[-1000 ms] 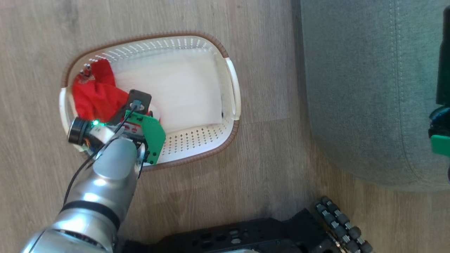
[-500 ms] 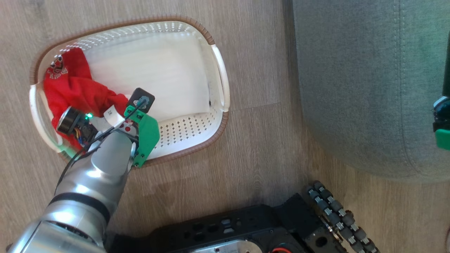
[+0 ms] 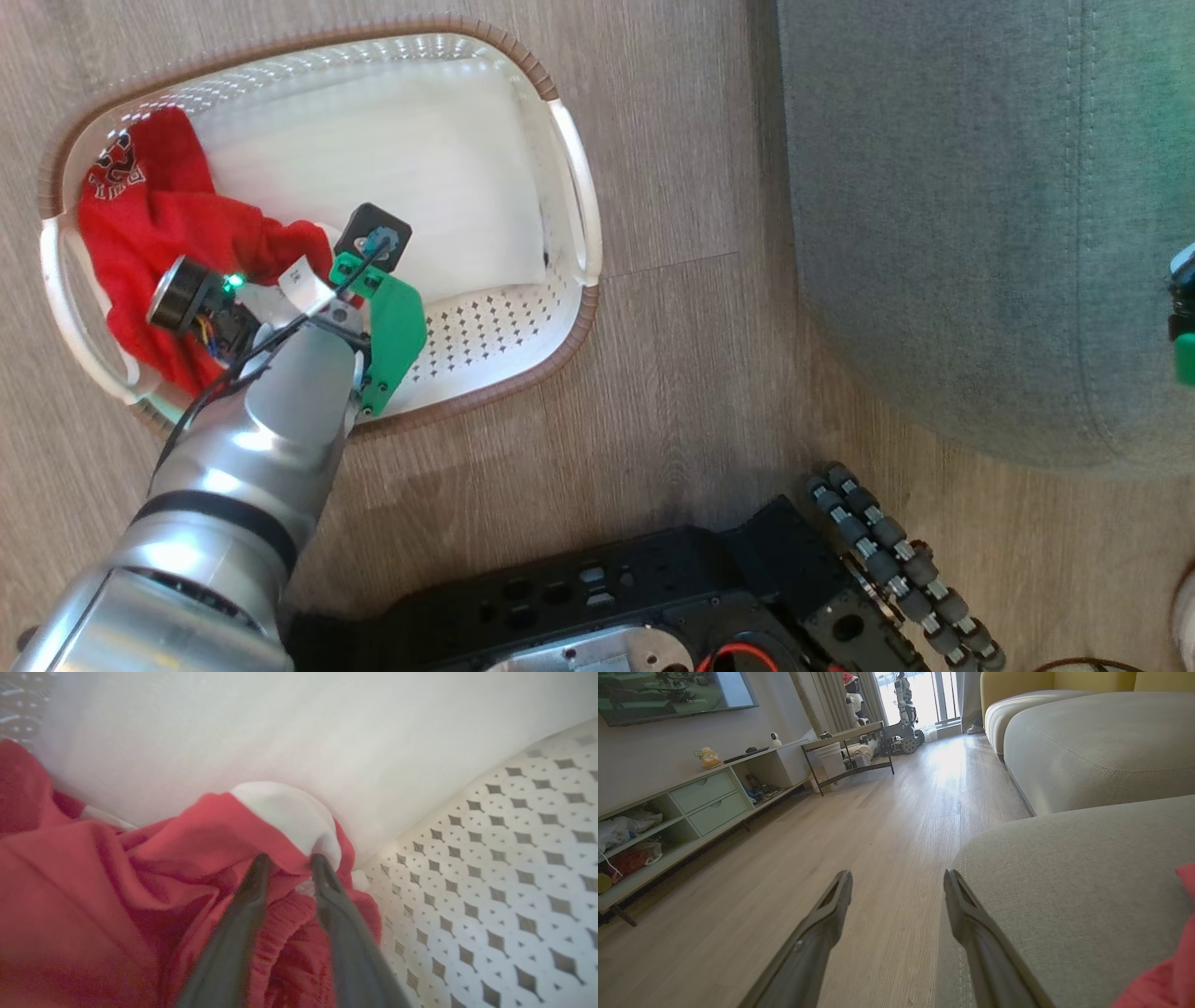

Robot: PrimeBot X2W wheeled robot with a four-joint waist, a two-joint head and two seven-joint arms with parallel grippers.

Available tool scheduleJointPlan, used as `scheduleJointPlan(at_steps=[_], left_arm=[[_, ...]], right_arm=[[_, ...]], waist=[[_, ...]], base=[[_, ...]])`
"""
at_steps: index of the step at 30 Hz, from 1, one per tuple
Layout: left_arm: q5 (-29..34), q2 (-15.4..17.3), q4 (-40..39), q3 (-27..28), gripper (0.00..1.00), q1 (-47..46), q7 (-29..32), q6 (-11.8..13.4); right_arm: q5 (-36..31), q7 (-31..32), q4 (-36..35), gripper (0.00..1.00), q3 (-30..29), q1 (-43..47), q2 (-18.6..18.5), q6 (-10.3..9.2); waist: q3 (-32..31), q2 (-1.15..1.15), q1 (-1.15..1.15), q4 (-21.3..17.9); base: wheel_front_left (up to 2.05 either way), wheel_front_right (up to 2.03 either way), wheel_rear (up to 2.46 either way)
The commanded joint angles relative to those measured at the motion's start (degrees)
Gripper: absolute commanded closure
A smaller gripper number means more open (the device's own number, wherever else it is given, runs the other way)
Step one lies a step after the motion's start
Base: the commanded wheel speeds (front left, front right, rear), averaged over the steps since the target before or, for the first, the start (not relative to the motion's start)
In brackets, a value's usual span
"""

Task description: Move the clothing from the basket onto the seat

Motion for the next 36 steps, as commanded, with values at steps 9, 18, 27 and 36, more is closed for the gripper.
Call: scheduleJointPlan(at_steps=[9,18,27,36], left_arm=[[-2.29,0.69,-0.32,1.79,1.0,2.39,-3.08,1.08],[-4.61,0.6,-0.29,2.55,1.0,5.12,-6.66,1.28],[-8.39,-0.48,-1.42,4.05,1.0,9.33,-16.19,-0.24],[-12.67,-0.97,-2.75,5.71,1.0,15.95,-24.91,-2.9]], right_arm=[[-0.49,-0.36,-1.53,0.0,1.1,1.4,-0.65,-0.01],[-0.8,-0.36,-0.71,0.0,2.16,1.46,0.0,-0.01],[-1.7,-0.36,0.98,0.0,4.37,2.78,0.94,-0.01],[-3.33,-0.36,4.37,0.0,6.36,6.3,2.47,-0.01]], waist=[[-1.76,0.0,0.0,-0.26],[-6.62,0.0,0.0,0.09],[-16.44,0.0,0.0,1.65],[-28.44,0.0,0.0,3.93]], base=[[0.0,0.0,0.0],[0.0,0.0,0.0],[0.0,0.0,0.0],[0.0,0.0,0.0]])
